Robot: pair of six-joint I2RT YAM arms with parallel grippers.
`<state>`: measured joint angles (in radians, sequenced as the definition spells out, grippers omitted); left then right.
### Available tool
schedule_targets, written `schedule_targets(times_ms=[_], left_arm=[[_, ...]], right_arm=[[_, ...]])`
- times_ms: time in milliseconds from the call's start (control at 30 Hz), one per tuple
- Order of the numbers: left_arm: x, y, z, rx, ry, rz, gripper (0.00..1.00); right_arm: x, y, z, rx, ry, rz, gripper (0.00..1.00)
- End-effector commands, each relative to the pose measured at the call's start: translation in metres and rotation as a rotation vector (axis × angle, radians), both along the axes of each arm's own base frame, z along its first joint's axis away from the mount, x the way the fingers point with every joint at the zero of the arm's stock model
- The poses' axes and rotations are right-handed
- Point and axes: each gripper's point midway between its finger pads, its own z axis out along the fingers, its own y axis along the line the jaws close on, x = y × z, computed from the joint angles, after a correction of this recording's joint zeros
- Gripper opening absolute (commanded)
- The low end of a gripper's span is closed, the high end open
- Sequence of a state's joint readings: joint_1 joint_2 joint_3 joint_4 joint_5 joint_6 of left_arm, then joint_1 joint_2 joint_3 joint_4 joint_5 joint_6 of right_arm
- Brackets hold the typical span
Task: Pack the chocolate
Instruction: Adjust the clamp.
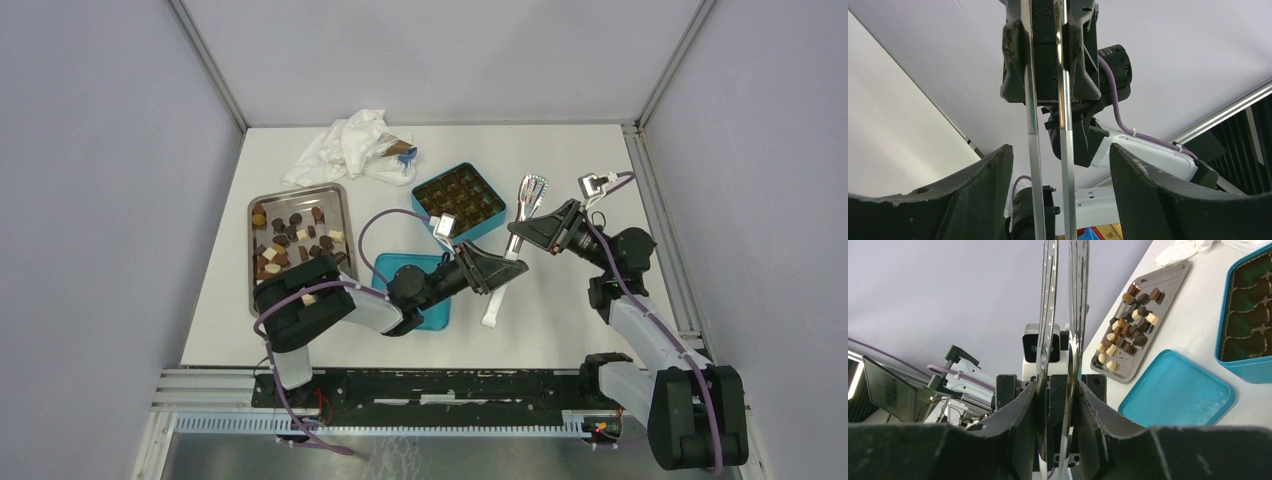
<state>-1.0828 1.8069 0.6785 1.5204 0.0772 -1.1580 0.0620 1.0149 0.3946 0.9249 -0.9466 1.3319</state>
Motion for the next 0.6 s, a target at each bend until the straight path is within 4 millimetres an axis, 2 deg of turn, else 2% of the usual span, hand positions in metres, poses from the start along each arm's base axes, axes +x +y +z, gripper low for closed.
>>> schedule_targets(times_ms=[0,267,433,500,567], left_arm=[[-0.0097,0.0111,0.0582,-0.213,-0.132,0.030,0.75],[-0.0069,0.0136,0.0552,-0.193,-0.157,0.083,0.65],[-0.0023,0.0177,0.0543,-0.190,-0.148,0.116,0.56],[-0.0018,0.0190,0.0538,-0.189,-0.147,0.121,0.50],[-0.0015,0.0192,0.0513,-0.183,-0.141,0.125,0.49]], right_arm=[[0.0017,-0.0032,0.0103,0.037,-0.027,-0.026,0.27],[0.0047,-0.0044,0.0046,0.020,-0.018,-0.041,0.28],[0.0059,-0.0049,0.0031,0.014,-0.016,-0.045,0.28],[0.0063,-0.0050,0.0018,0.007,-0.018,-0.048,0.29],[0.0067,-0.0054,0.0006,0.001,-0.019,-0.052,0.31]])
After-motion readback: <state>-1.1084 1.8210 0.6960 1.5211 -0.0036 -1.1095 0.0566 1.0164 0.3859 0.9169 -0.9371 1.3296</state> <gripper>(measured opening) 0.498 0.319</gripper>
